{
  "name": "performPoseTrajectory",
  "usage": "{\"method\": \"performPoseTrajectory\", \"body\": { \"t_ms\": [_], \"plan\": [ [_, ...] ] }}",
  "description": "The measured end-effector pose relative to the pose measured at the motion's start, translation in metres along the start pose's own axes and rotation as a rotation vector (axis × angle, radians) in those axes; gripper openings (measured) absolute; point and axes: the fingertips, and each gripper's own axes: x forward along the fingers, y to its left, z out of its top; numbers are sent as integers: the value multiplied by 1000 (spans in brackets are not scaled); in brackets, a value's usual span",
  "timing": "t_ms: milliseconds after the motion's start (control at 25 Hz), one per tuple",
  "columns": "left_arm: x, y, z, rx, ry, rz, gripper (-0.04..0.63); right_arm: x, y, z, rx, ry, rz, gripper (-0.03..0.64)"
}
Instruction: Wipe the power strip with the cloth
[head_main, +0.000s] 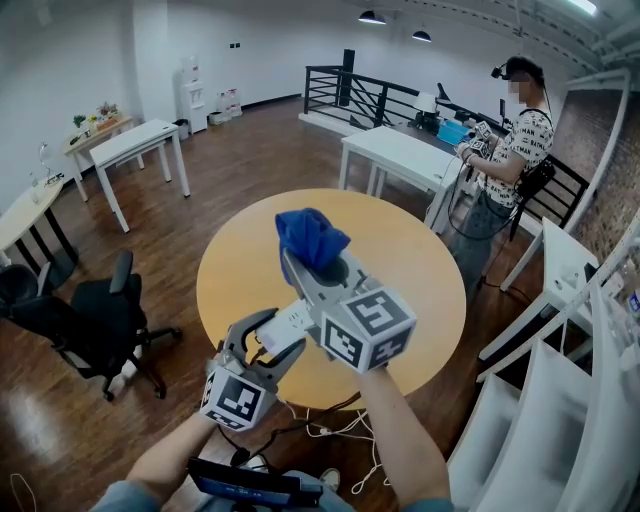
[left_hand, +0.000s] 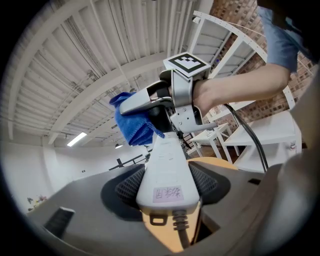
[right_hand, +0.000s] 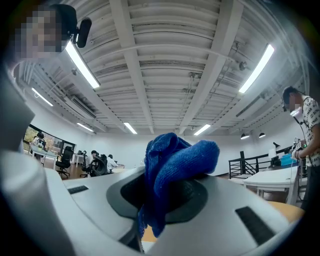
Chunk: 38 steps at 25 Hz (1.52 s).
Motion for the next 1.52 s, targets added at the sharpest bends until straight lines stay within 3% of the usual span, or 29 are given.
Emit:
{"method": "performPoseTrajectory", "body": {
  "t_ms": [1240,1520],
  "plan": [
    [-12,-6,4,7,-19,-8,279,-51,-89,26,-1,-78,-223,67],
    [-13,6,1,-64,-26,20,279,-57,-89,21,10,-80,-225,67]
  ]
}}
